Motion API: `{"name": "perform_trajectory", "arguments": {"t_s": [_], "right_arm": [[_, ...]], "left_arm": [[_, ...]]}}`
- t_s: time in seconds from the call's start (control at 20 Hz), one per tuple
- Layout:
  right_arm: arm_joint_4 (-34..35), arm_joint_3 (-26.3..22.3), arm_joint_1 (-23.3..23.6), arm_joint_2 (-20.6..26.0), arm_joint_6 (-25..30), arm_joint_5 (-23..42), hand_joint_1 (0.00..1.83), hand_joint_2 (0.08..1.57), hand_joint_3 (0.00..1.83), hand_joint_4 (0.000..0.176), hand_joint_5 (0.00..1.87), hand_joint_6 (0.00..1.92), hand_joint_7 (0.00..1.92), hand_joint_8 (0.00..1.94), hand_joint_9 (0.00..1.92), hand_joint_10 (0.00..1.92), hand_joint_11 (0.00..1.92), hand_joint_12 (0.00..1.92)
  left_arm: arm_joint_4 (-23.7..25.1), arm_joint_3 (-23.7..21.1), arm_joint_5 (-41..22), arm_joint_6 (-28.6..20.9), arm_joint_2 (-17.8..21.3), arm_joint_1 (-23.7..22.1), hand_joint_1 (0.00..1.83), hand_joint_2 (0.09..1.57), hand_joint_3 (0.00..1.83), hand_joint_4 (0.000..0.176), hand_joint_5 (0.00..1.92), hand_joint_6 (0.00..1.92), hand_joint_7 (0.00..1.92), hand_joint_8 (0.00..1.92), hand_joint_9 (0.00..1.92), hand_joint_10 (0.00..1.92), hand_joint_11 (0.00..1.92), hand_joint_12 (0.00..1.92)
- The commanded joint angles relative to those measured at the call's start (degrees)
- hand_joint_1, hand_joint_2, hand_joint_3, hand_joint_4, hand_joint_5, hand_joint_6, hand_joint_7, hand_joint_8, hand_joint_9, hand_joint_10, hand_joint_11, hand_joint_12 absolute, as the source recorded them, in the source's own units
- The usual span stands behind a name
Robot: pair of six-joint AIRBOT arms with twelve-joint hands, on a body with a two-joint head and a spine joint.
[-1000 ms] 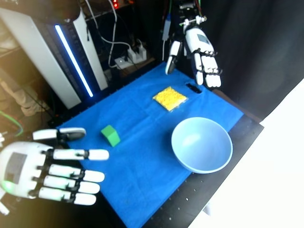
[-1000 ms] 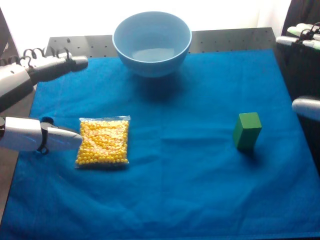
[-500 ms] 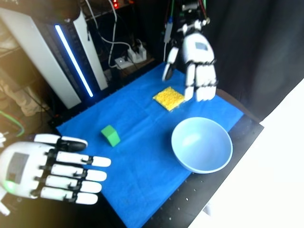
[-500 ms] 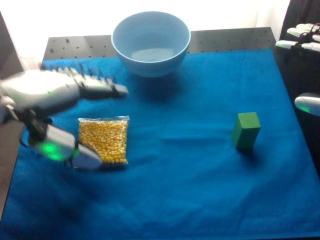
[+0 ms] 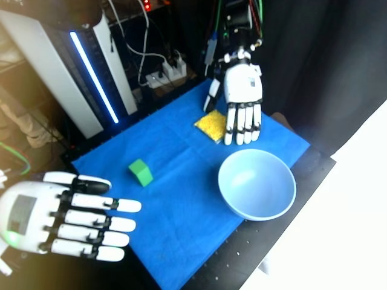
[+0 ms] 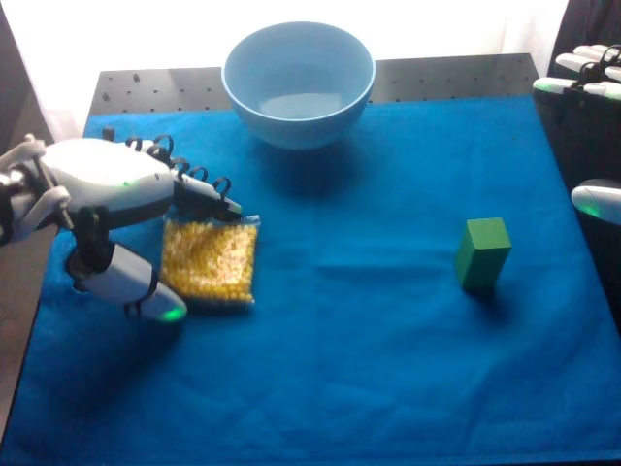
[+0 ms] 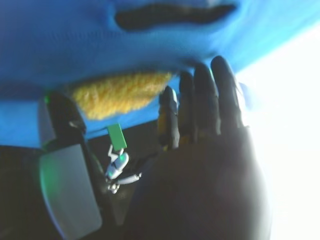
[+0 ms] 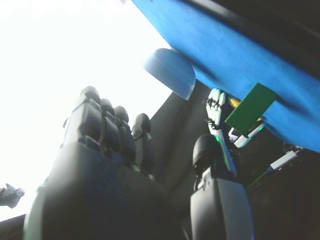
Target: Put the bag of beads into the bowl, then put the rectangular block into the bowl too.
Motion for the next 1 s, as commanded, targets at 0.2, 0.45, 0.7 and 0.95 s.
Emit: {"name": "perform_trajectory", "arguments": {"t_s": [0.2,0.45,0.7,0.95], "right_arm": [[2.03,0.25,0.78,0.01,0.14,6.67,0.59,1.29,0.01,0.028,0.25,0.0,0.09,0.0,0.0,0.0,0.0,0.0],[2.04,0.15,0.76,-0.11,0.14,6.65,0.51,1.33,0.01,0.017,0.24,0.0,0.11,0.0,0.03,0.0,0.01,0.0],[2.06,0.3,0.76,-0.32,0.14,6.61,0.54,1.33,0.0,0.019,0.25,0.0,0.13,0.0,0.04,0.01,0.02,0.01],[2.07,1.16,0.79,-1.1,0.14,6.62,0.57,1.31,0.0,0.013,0.25,0.0,0.09,0.0,0.0,0.0,0.0,0.0]], "left_arm": [[-1.2,0.14,-3.76,-0.03,-0.95,-0.62,1.08,1.1,0.0,0.029,0.98,0.91,1.01,0.12,0.76,0.49,0.17,1.26],[-3.6,-1.51,-10.36,-0.02,2.94,-3.78,1.19,1.09,0.0,0.0,1.06,0.78,0.88,1.32,0.58,1.46,0.22,1.77],[-4.22,-0.26,-16.51,1.37,3.45,-13.46,1.16,1.08,0.0,0.0,1.07,0.82,0.72,1.42,0.39,1.6,0.15,1.92],[-16.19,8.32,-14.9,13.29,-5.97,-20.75,1.25,1.13,0.0,0.0,1.09,0.57,0.87,1.38,0.5,1.56,0.21,1.92]]}}
